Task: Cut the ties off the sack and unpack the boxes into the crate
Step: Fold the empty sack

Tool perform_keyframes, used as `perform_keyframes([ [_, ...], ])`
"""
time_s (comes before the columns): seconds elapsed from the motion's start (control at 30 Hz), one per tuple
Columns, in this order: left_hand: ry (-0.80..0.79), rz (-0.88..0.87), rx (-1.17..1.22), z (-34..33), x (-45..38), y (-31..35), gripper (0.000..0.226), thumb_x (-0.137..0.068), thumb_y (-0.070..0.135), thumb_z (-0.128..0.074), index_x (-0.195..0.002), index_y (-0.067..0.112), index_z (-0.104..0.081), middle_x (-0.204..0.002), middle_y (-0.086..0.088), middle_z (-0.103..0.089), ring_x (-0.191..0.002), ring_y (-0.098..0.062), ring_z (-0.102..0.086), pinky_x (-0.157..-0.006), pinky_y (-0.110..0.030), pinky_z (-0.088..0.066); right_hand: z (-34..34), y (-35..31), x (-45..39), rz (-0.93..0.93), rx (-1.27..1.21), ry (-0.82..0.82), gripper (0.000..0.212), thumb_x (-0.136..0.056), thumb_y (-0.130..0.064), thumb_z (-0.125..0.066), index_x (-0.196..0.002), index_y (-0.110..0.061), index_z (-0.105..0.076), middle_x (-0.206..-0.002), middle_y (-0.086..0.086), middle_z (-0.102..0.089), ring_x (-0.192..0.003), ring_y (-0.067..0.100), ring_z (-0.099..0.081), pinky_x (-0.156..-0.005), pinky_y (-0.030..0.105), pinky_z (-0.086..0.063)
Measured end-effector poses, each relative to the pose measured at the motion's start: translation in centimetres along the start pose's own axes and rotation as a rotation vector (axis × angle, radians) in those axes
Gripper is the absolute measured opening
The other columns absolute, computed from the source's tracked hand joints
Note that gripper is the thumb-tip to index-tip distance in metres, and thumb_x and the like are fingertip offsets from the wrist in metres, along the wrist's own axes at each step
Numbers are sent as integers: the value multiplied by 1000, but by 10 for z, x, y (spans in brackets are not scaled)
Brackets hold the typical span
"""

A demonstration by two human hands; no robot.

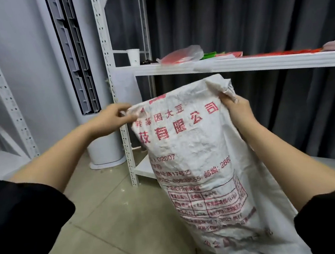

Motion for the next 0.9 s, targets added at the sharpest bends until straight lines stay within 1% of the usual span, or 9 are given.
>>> perform_keyframes([
  [0.13, 147, 52, 317, -5, 2, -2, 14, -97, 9, -48, -86, 12, -55, -80, -3, -57, -72, -17, -54, -59, -14, -49, -6, 6, 5, -41, 26, -23, 23, -94, -31, -54, -100, -15, -69, -89, -5, -70, -81, 5, -64, -60, 10, -49],
  [0.2, 172, 113, 450, -10, 1, 1, 10, -94, 12, -54, -101, 7, -51, -89, -2, -57, -83, -18, -56, -62, -13, -51, -10, 7, 7, -95, 6, -28, 28, -93, -36, -53, -104, -16, -69, -93, -3, -71, -85, 7, -66, -65, 14, -51],
  [0.3, 65, 136, 515, -19, -1, 3, 90, -64, 44, -80, -132, 17, -27, -115, 3, -56, -100, -12, -60, -81, -25, -52, -16, 7, 11, -191, -41, -22, 35, -91, -42, -54, -109, -15, -67, -96, 1, -72, -87, 12, -67, -67, 21, -50],
  [0.4, 63, 154, 784, -35, 2, 0, 132, -44, 42, -86, -147, 36, -5, -135, 2, -49, -115, -19, -58, -94, -38, -51, -22, 4, 13, -225, -77, 12, 41, -91, -45, -53, -109, -11, -66, -100, 4, -71, -90, 17, -65, -67, 23, -47],
  [0.53, -272, 237, 816, -79, 20, -10, 109, -47, 43, -90, -138, 15, -37, -121, -6, -67, -105, -22, -68, -85, -31, -57, -19, -2, 13, -240, -148, 28, 42, -92, -48, -50, -111, -14, -65, -96, -1, -70, -84, 12, -64, -65, 22, -47],
  [0.67, 70, 360, 862, -82, 20, -14, 42, -76, 21, -77, -112, 4, -62, -87, -7, -75, -78, -19, -74, -62, -24, -59, -16, -4, 14, -247, -176, 17, 35, -90, -48, -52, -107, -21, -66, -93, -3, -71, -83, 13, -66, -64, 26, -50],
  [0.77, 386, 352, 774, -68, 13, -19, 32, -81, 20, -74, -108, 6, -63, -93, -6, -72, -74, -11, -70, -63, -23, -56, -9, -2, 11, -127, -171, 143, 26, -90, -39, -56, -98, -19, -69, -93, -2, -71, -89, 16, -65, -74, 30, -51],
  [0.83, 402, 373, 746, -64, 11, -20, 34, -80, 22, -74, -110, 11, -62, -98, -5, -71, -80, -13, -68, -64, -23, -56, -7, 3, 10, -115, -144, 182, 21, -92, -35, -53, -89, -19, -66, -87, -3, -67, -88, 16, -62, -71, 27, -49],
  [0.9, 234, 413, 875, -64, 16, -28, 43, -74, 24, -79, -110, 14, -59, -104, -9, -70, -81, -18, -69, -62, -22, -58, -6, 6, 12, -214, -197, 147, 19, -91, -40, -53, -91, -25, -65, -86, -5, -67, -84, 16, -64, -67, 26, -49],
])
Point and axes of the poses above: each hand's wrist, its own x-axis away from the middle knuckle, its own z-axis out of the back of the hand, y = z × x, the point moved 2 cm from there along -x, towards the middle knuckle
